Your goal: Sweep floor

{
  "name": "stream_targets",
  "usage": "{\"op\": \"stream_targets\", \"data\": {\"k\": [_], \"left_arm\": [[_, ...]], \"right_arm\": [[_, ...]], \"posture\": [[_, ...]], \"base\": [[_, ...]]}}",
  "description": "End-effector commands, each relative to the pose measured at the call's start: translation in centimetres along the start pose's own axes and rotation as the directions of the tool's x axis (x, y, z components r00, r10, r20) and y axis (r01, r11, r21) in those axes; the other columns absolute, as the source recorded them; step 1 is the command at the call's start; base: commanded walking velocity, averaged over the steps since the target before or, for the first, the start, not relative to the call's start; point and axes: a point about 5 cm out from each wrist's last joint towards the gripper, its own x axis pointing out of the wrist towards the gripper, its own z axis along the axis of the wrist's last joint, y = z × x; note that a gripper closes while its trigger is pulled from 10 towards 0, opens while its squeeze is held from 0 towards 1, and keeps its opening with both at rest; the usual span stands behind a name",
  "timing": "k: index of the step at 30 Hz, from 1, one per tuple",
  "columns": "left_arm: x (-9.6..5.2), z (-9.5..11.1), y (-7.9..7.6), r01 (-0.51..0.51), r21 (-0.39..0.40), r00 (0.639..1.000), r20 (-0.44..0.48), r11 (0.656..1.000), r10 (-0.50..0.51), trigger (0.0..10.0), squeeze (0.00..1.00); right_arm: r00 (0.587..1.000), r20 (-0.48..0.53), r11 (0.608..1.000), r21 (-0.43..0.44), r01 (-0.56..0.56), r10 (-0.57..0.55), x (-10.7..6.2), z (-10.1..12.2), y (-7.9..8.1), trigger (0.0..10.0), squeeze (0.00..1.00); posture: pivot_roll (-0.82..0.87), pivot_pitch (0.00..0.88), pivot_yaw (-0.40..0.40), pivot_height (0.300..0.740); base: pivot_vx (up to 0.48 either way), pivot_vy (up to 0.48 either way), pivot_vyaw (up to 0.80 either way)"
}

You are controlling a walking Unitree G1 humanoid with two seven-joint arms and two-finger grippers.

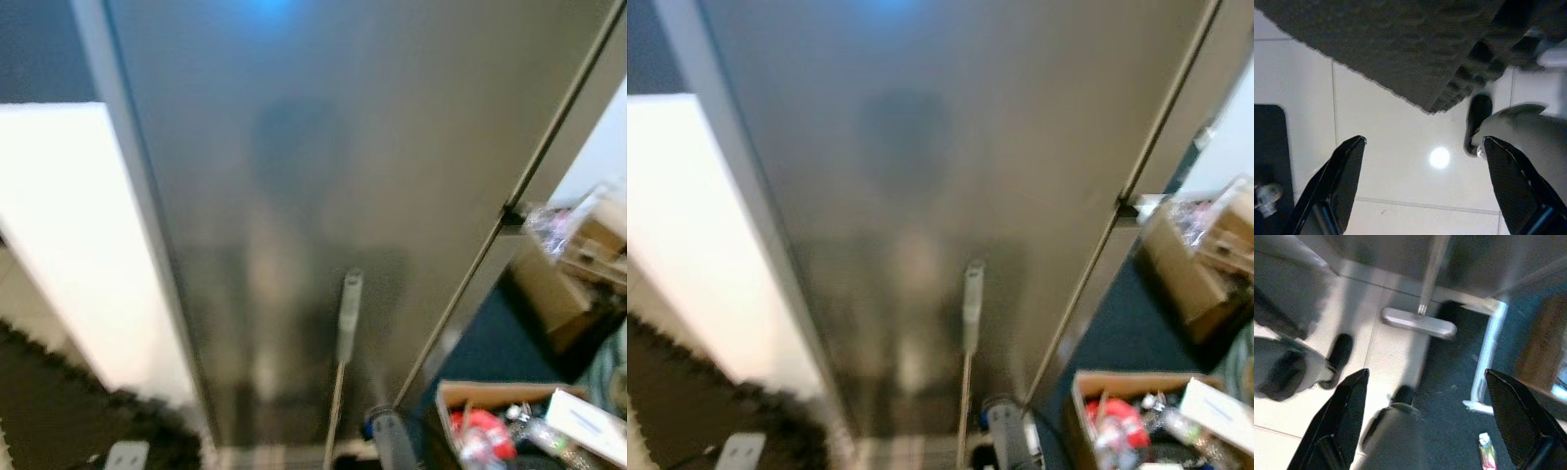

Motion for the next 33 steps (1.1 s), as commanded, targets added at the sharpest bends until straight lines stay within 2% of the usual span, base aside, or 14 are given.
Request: {"op": "stream_targets", "data": {"k": [1,12,15,16,19,20,21,24,27,28,29,30,31,33], "left_arm": [[0.0,0.0,-0.4,0.01,0.013,1.0,-0.001,1.0,-0.01,10.0,0.0],[-0.1,-0.3,-0.7,0.024,0.033,1.0,-0.003,0.999,-0.024,10.0,0.0],[-0.1,-0.4,-0.8,0.034,0.029,0.999,0.002,0.999,-0.034,10.0,0.0],[-0.1,-0.4,-0.8,0.034,0.029,0.999,0.002,0.999,-0.034,10.0,0.0],[-0.1,-0.5,-0.8,0.035,0.026,0.999,0.001,0.999,-0.036,10.0,0.0],[-0.1,-0.5,-0.8,0.035,0.026,0.999,0.001,0.999,-0.036,10.0,0.0],[-0.2,-0.7,-0.8,0.036,0.026,0.999,-0.001,0.999,-0.036,10.0,0.0],[-0.2,-0.7,-0.8,0.036,0.026,0.999,-0.003,0.999,-0.036,10.0,0.0],[-0.2,-1.0,-0.8,0.035,0.024,0.999,-0.008,0.999,-0.035,10.0,0.0],[-0.2,-1.0,-0.8,0.035,0.024,0.999,-0.008,0.999,-0.035,10.0,0.0],[-0.3,-1.1,-0.8,0.035,0.022,0.999,-0.011,0.999,-0.034,10.0,0.0],[-0.3,-1.1,-0.8,0.035,0.022,0.999,-0.011,0.999,-0.034,10.0,0.0],[-0.3,-1.2,-0.7,0.033,0.018,0.999,-0.012,0.999,-0.033,10.0,0.0],[-0.3,-1.3,-0.7,0.033,0.015,0.999,-0.012,0.999,-0.033,10.0,0.0]], "right_arm": [[0.998,-0.062,1.0,0.009,0.02,-0.02,-0.4,-2.0,-0.7,10.0,0.0],[0.999,-0.045,0.999,0.037,0.03,-0.028,-0.4,-1.9,-0.9,10.0,0.0],[0.996,0.08,0.987,0.16,0.021,-0.034,-0.2,0.8,-1.5,10.0,0.0],[0.996,0.08,0.987,0.16,0.021,-0.034,-0.2,0.8,-1.5,10.0,0.0],[0.965,0.246,0.959,0.242,-0.148,0.087,0.0,4.6,-0.6,10.0,0.0],[0.965,0.246,0.959,0.242,-0.148,0.087,0.0,4.6,-0.6,10.0,0.0],[0.943,0.296,0.949,0.223,-0.223,0.152,0.0,5.8,0.0,10.0,0.0],[0.926,0.323,0.941,0.206,-0.268,0.193,-0.1,6.6,0.4,10.0,0.0],[0.895,0.346,0.933,0.12,-0.338,0.28,-0.1,7.8,1.4,10.0,0.0],[0.895,0.346,0.933,0.12,-0.338,0.28,-0.1,7.8,1.4,10.0,0.0],[0.889,0.349,0.94,0.059,-0.336,0.296,-0.1,8.5,1.9,10.0,0.0],[0.889,0.349,0.94,0.059,-0.336,0.296,-0.1,8.5,1.9,10.0,0.0],[0.888,0.353,0.948,0.009,-0.319,0.296,-0.2,9.2,2.2,10.0,0.0],[0.89,0.363,0.957,-0.024,-0.288,0.277,-0.2,9.9,2.2,10.0,0.0]], "posture": [[0.16,0.0,-0.03,0.74],[0.16,0.0,-0.033,0.74],[0.16,0.0,-0.039,0.74],[0.16,0.0,-0.039,0.74],[0.15,0.0,-0.042,0.74],[0.15,0.0,-0.042,0.74],[0.15,0.0,-0.044,0.74],[0.15,0.0,-0.044,0.74],[0.16,0.0,-0.055,0.74],[0.16,0.0,-0.055,0.74],[0.16,0.0,-0.057,0.74],[0.16,0.0,-0.057,0.74],[0.17,0.0,-0.069,0.74],[0.18,0.0,-0.073,0.74]], "base": [[0.0,0.0,0.0],[0.0,0.0,0.0],[0.0,0.0,0.0],[0.0,0.0,0.0],[0.0,0.0,0.0],[0.0,0.0,0.0],[0.0,0.0,0.0],[0.0,0.0,0.0],[0.0,0.0,0.0],[0.0,0.0,0.0],[0.0,0.0,0.0],[0.0,0.0,0.0],[0.0,0.0,0.0],[0.0,0.0,0.0]]}}
